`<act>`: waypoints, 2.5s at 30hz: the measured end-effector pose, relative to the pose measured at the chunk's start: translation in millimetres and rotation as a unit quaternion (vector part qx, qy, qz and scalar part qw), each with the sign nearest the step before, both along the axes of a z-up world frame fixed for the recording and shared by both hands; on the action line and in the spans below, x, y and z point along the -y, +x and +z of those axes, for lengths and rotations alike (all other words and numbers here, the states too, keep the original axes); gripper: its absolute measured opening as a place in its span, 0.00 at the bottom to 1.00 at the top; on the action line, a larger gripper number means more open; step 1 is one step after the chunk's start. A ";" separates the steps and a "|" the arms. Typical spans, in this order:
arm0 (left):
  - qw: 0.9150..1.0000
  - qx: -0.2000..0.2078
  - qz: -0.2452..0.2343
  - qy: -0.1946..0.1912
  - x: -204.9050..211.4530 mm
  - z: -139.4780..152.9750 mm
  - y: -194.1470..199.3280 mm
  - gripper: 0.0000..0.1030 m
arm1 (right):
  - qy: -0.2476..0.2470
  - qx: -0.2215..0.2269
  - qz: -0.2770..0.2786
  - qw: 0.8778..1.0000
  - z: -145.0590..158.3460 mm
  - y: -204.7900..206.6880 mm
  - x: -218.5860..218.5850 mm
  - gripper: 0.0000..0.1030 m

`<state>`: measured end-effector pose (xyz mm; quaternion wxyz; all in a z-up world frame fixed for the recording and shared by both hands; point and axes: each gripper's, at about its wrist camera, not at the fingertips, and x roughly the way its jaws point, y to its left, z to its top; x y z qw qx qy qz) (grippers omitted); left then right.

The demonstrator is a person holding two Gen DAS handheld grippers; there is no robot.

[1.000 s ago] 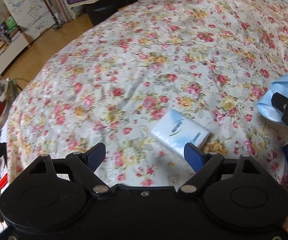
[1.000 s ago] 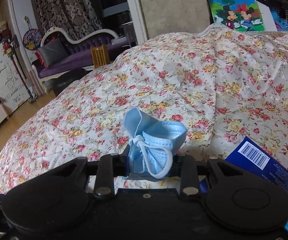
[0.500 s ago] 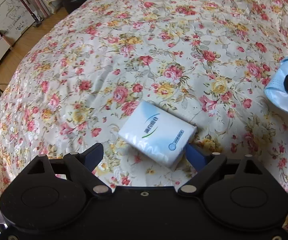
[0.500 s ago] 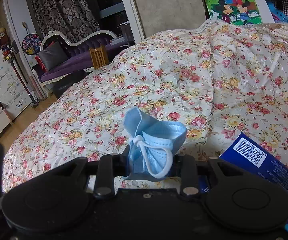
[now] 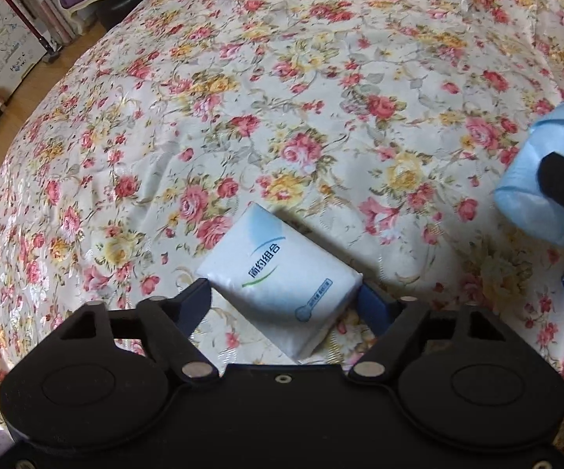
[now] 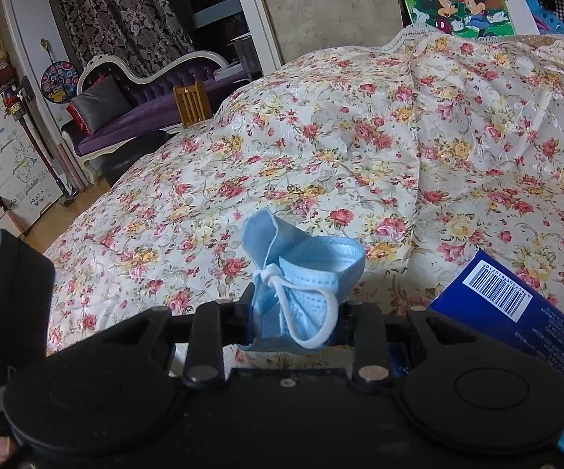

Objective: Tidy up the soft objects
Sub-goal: 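Grasp the white tissue pack with the left tool while the right tool holds the mask, then carry the tissue pack and blue mask over to the gold tray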

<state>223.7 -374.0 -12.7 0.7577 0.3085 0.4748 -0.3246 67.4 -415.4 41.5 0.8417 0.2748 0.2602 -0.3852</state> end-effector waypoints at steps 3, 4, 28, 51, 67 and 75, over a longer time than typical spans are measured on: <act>1.000 -0.005 0.013 -0.011 -2.1 2.5 0.7 0.65 | -0.002 -0.001 -0.001 1.000 0.1 0.1 -0.3 0.29; 1.000 -0.006 0.018 -0.014 -3.3 4.0 0.5 0.64 | -0.004 0.000 -0.003 1.000 0.3 -0.1 -0.5 0.29; 0.988 0.025 0.112 -0.105 -122.2 103.7 -5.1 0.62 | -0.026 -0.038 -0.003 0.999 -7.8 13.0 -4.7 0.29; 0.950 0.041 0.303 -0.064 -374.6 87.1 -18.6 0.62 | -0.125 -0.020 0.067 0.990 38.8 8.5 -67.3 0.29; 0.927 0.031 0.361 -0.094 -443.4 76.8 7.7 0.62 | -0.044 0.011 0.325 0.945 108.3 12.7 -241.6 0.30; 0.935 0.030 0.344 -0.082 -427.6 66.8 32.5 0.62 | -0.018 -0.043 0.399 0.916 76.4 35.4 -310.5 0.30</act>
